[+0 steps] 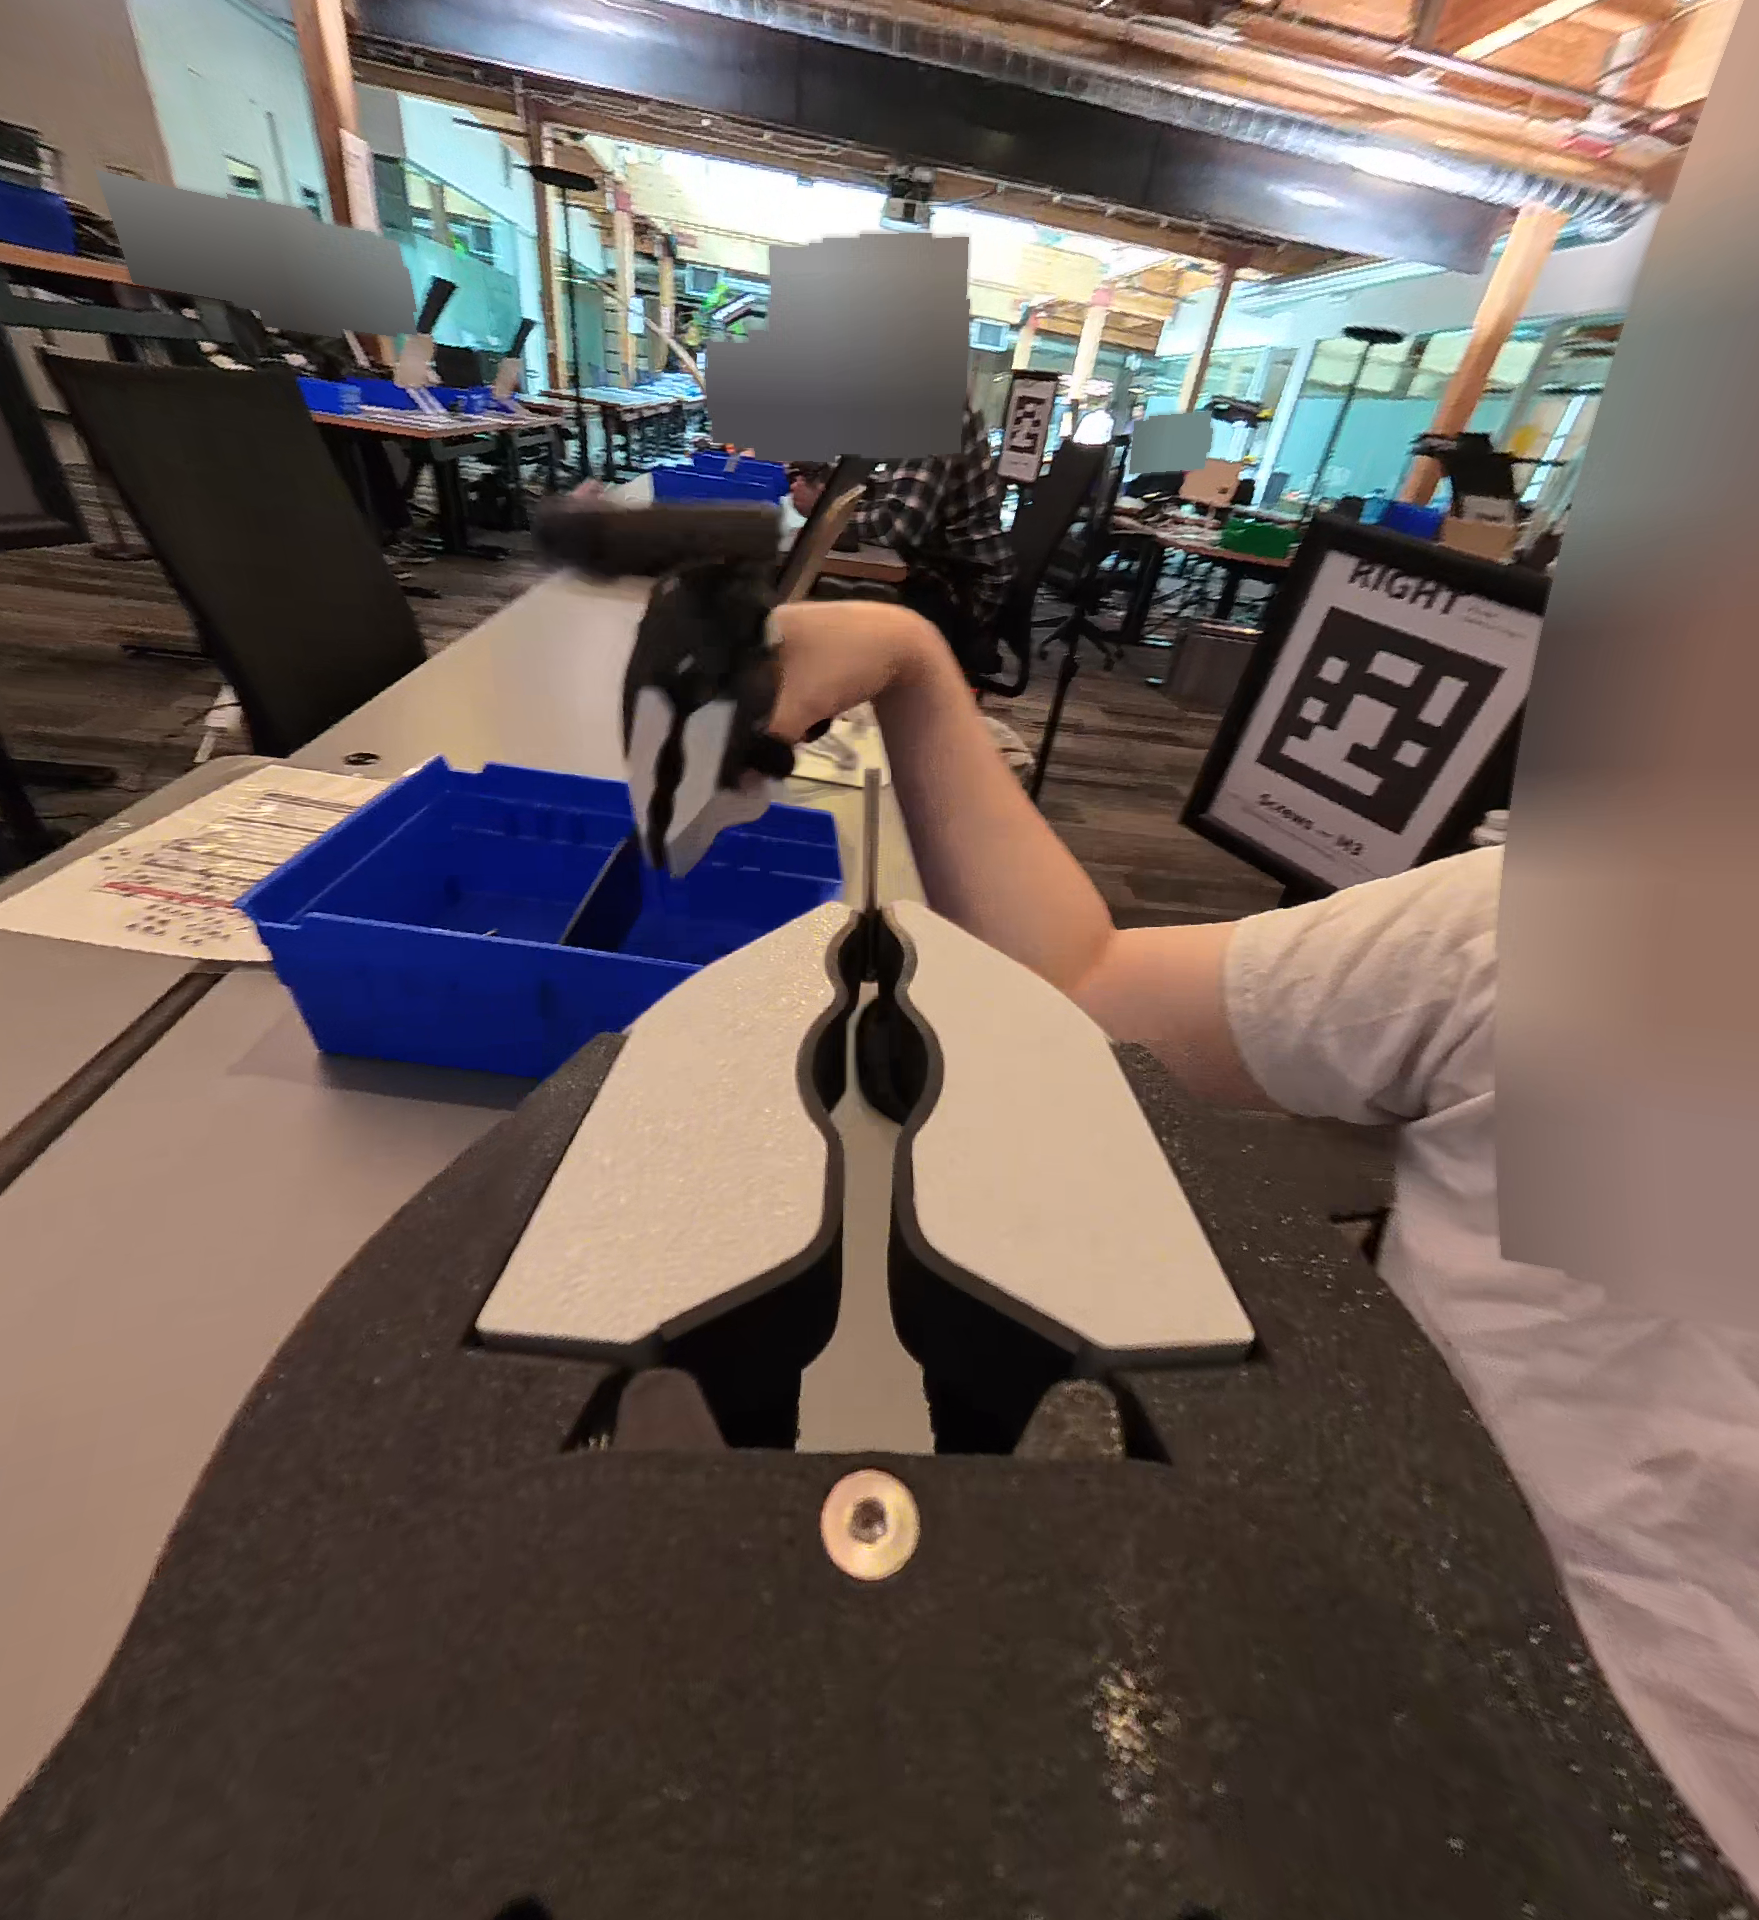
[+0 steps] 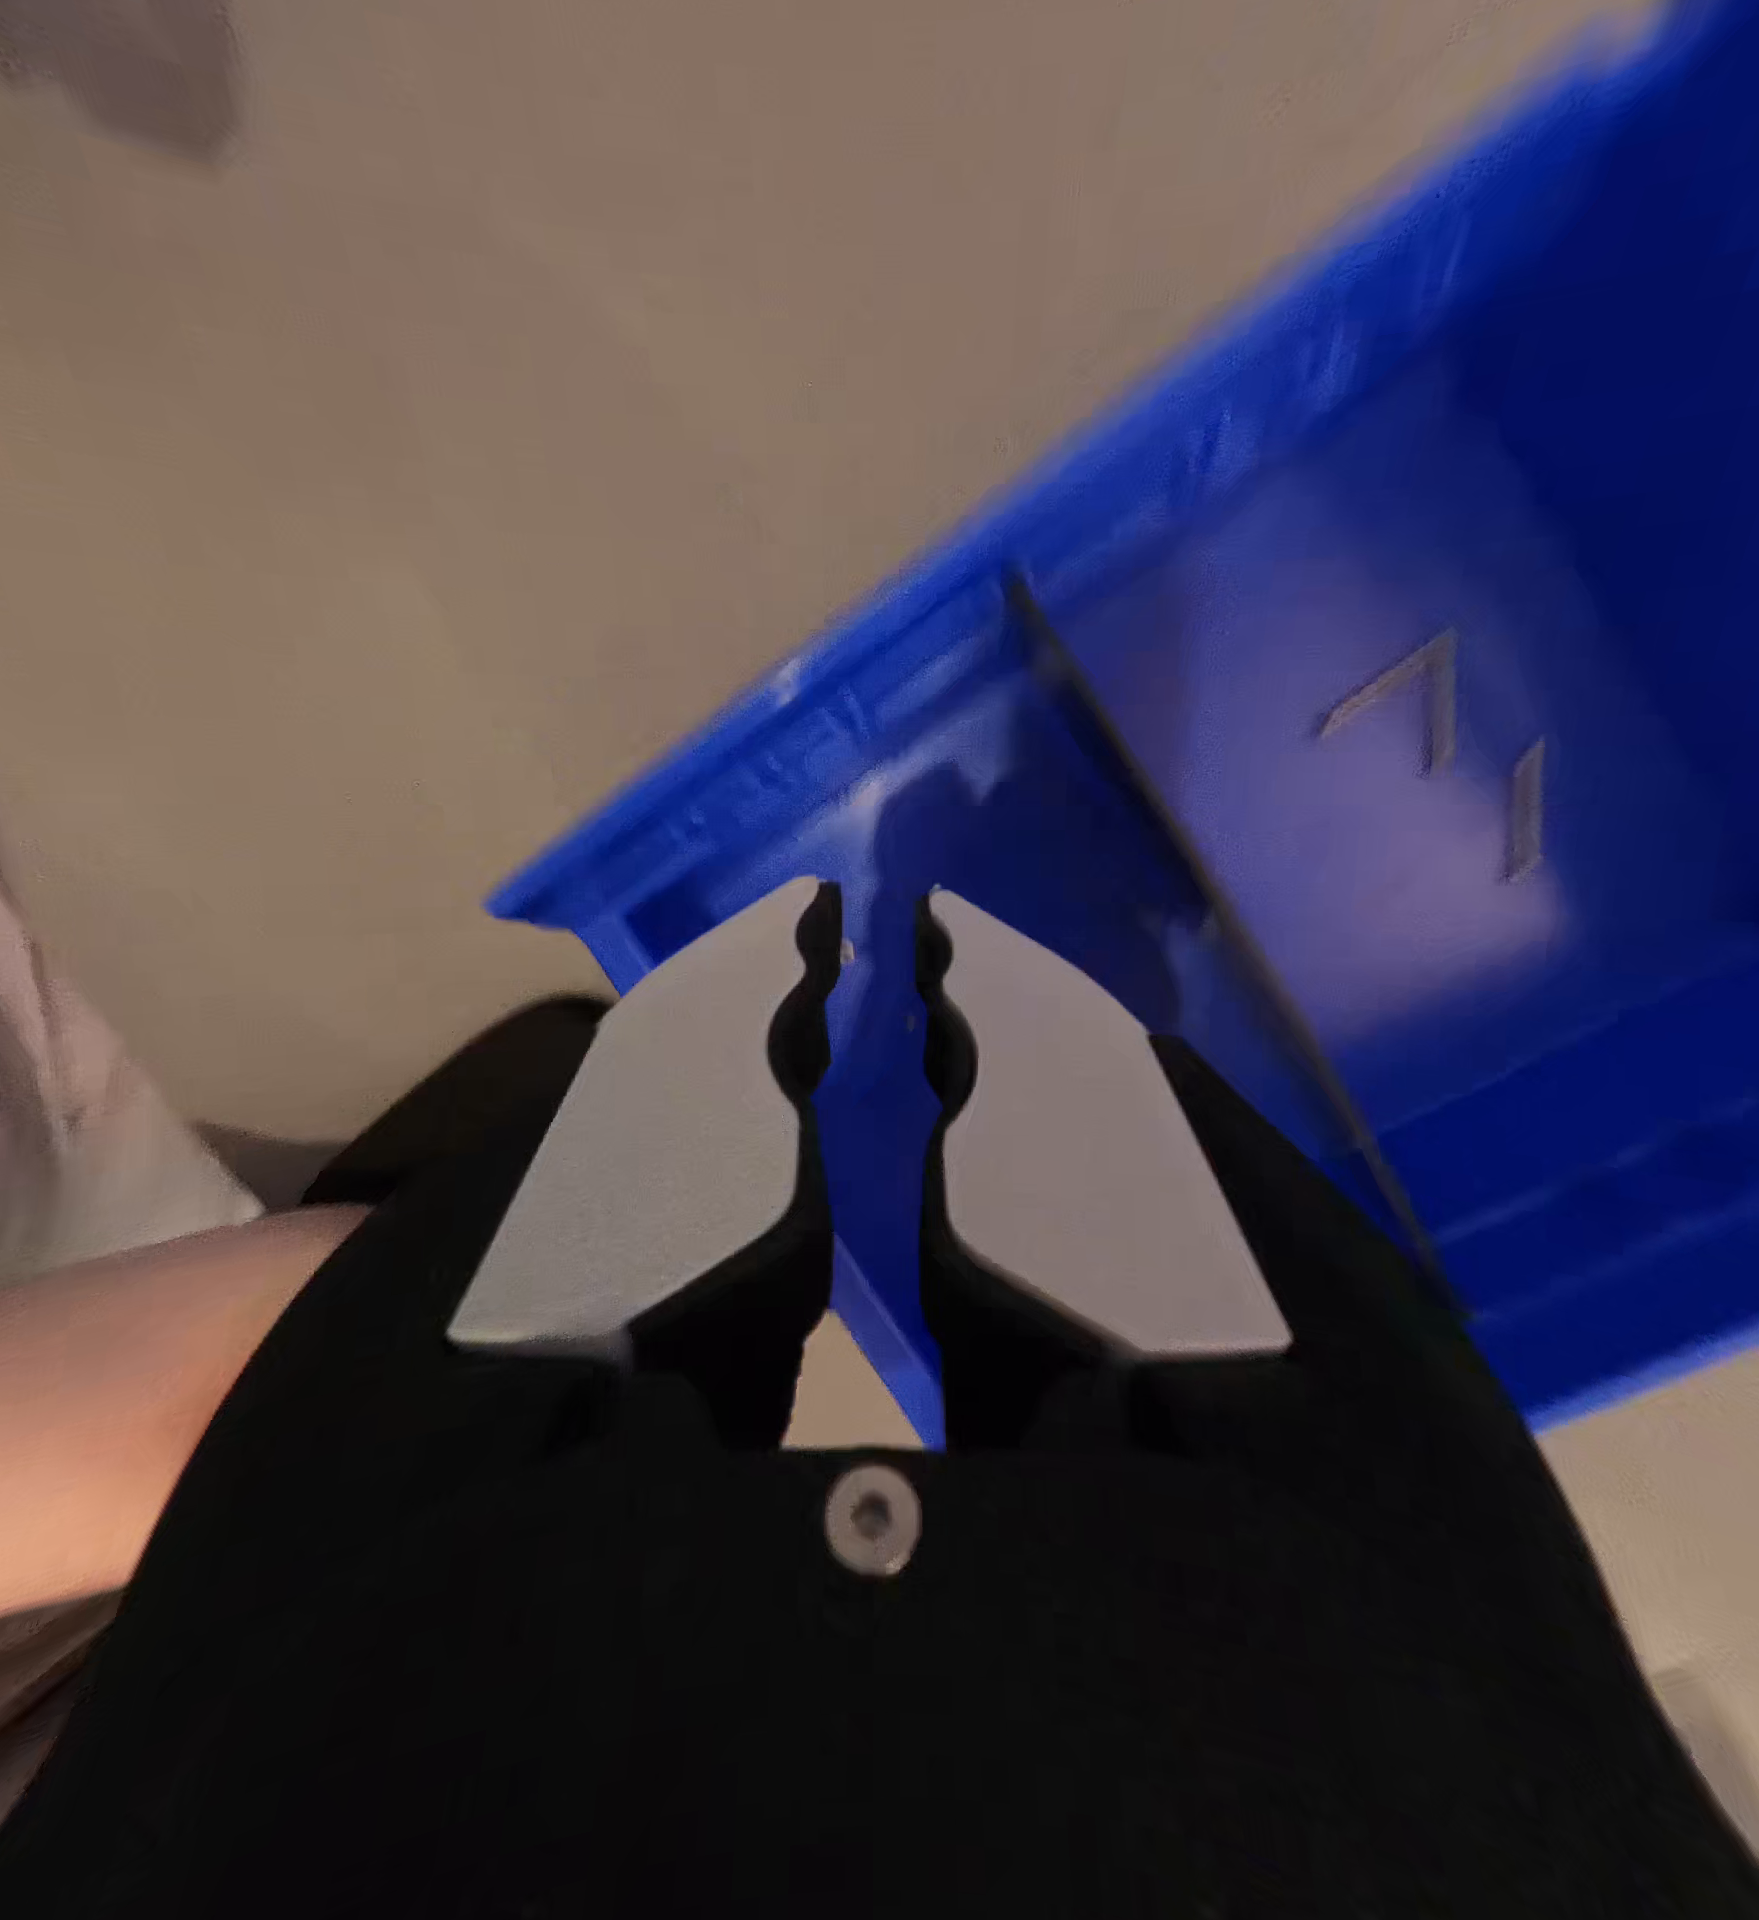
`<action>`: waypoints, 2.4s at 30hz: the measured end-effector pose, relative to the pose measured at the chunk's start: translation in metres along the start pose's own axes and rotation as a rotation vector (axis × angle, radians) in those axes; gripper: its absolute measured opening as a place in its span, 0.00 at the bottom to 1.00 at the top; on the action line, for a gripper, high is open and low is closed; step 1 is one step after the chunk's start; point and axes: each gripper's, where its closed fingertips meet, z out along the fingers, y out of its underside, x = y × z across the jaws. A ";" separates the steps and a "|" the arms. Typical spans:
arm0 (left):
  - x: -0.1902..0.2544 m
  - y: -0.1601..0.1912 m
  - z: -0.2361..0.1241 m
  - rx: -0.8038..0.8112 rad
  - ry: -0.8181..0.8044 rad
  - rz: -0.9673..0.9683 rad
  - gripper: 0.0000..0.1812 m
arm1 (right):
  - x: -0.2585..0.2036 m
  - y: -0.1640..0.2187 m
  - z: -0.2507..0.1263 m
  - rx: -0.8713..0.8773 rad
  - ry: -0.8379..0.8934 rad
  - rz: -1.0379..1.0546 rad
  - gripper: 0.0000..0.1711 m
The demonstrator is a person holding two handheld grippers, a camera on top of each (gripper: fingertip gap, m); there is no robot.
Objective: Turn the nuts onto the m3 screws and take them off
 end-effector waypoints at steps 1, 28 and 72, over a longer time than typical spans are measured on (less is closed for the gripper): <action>-0.003 0.000 0.000 0.001 -0.021 0.008 0.01 | -0.012 -0.020 -0.014 0.094 0.037 -0.085 0.08; -0.019 -0.004 -0.005 0.051 -0.102 -0.038 0.01 | -0.237 -0.222 -0.039 1.053 -0.612 -0.468 0.02; -0.045 0.027 -0.009 -0.144 -0.203 -0.122 0.13 | 0.164 0.004 0.079 -0.105 0.306 0.286 0.06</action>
